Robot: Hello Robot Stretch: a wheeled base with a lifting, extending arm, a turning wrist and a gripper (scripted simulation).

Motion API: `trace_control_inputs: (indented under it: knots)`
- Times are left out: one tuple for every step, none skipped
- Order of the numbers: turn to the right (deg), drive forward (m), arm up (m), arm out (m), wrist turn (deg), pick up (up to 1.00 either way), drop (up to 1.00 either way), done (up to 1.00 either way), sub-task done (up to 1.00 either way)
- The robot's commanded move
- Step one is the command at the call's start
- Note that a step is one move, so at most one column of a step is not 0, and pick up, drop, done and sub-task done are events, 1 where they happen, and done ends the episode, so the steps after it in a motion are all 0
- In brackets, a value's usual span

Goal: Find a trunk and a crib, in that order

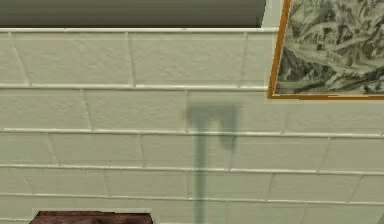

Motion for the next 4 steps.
trace_control_inputs:
  knots:
    - [45.0,0.00,0.00,0.00,0.0,0.00,0.00,0.00,0.00]
    - [15.0,0.00,0.00,0.00,0.0,0.00,0.00,0.00,0.00]
    - [0.0,0.40,0.00,0.00,0.0,0.00,0.00,0.00,0.00]
    - [-45.0,0.00,0.00,0.00,0.0,0.00,0.00,0.00,0.00]
